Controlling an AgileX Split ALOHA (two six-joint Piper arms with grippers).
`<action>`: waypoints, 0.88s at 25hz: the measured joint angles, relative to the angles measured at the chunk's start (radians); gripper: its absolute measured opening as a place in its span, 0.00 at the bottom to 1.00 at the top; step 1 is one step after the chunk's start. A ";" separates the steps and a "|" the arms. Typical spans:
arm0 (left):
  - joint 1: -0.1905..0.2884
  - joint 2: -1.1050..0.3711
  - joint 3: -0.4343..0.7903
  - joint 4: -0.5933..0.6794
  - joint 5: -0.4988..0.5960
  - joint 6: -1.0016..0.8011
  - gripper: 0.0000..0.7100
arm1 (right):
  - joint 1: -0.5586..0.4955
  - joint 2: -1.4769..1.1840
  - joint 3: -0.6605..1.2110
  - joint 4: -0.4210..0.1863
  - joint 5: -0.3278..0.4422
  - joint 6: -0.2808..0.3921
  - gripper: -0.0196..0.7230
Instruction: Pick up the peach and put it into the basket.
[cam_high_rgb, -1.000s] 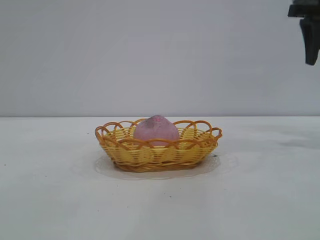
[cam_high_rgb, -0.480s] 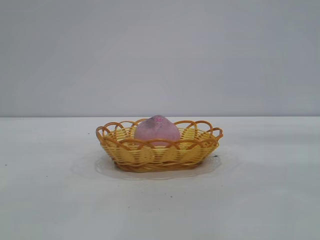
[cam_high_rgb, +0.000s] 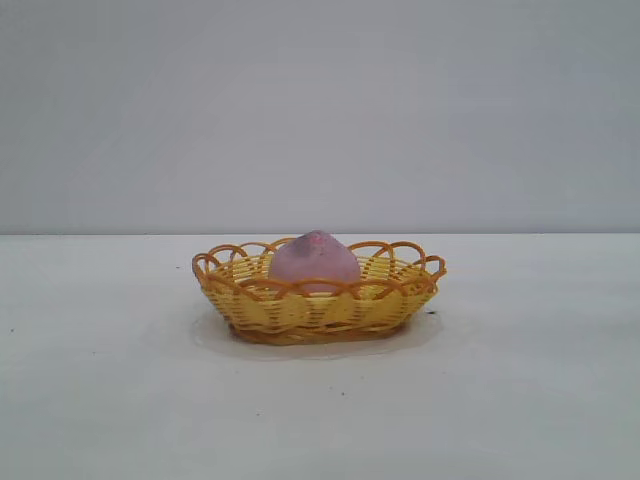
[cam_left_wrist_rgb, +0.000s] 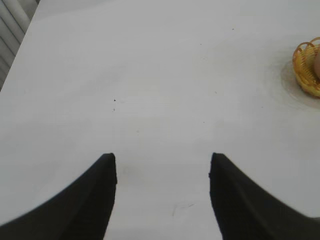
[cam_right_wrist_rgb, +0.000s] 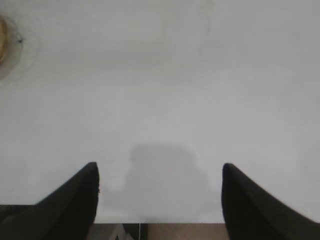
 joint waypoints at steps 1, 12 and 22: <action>0.000 0.000 0.000 0.000 0.000 0.000 0.51 | 0.000 -0.064 0.016 0.000 -0.001 0.000 0.63; 0.000 0.000 0.000 0.000 0.000 0.000 0.51 | 0.000 -0.443 0.239 0.081 0.005 0.015 0.63; 0.000 0.000 0.000 0.000 0.000 0.000 0.51 | 0.014 -0.536 0.283 0.049 -0.059 0.040 0.63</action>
